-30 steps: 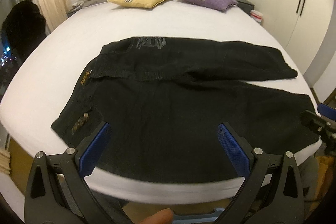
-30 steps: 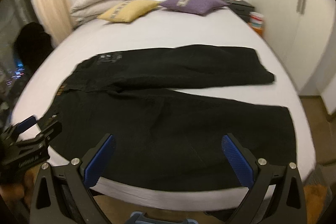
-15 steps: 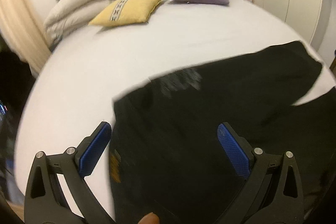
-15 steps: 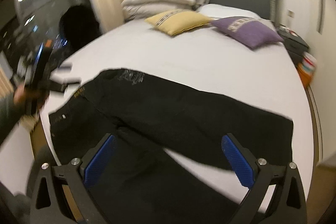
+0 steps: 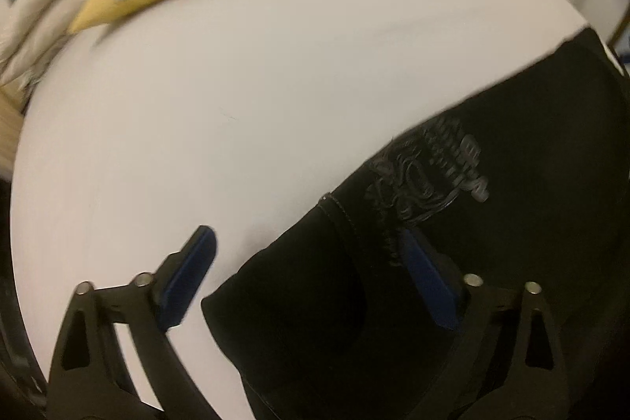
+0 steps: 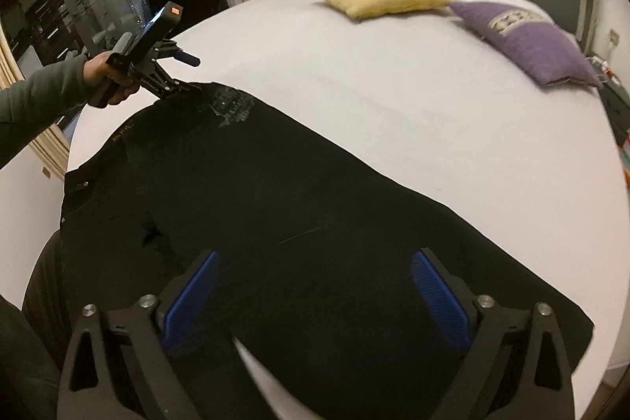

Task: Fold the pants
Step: 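Grasp the jeans waistband with the right tool while the left tool grasps the waistband beside it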

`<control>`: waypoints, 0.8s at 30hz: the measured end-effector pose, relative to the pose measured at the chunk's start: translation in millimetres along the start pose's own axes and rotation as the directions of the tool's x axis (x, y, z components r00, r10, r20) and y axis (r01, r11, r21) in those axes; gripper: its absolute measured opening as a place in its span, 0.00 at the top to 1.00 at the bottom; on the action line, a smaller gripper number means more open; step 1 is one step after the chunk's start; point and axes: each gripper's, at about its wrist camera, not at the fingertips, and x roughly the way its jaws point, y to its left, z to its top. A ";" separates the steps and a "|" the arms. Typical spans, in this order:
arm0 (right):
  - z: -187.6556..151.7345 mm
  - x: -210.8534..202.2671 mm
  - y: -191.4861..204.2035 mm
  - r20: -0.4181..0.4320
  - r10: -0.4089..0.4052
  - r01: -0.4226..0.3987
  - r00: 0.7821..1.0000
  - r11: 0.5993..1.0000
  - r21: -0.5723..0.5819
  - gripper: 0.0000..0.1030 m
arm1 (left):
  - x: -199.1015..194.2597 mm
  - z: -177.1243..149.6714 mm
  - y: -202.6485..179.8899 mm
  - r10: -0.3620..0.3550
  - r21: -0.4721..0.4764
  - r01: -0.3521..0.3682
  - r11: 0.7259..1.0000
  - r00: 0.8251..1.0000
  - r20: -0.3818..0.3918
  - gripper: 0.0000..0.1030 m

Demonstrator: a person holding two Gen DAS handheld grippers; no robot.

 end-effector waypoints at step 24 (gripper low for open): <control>53.3 40.9 -35.9 -0.028 -0.003 0.002 1.000 0.999 -0.046 0.18 | 46.0 25.7 -14.0 -0.031 0.032 0.029 0.999 0.997 0.067 0.95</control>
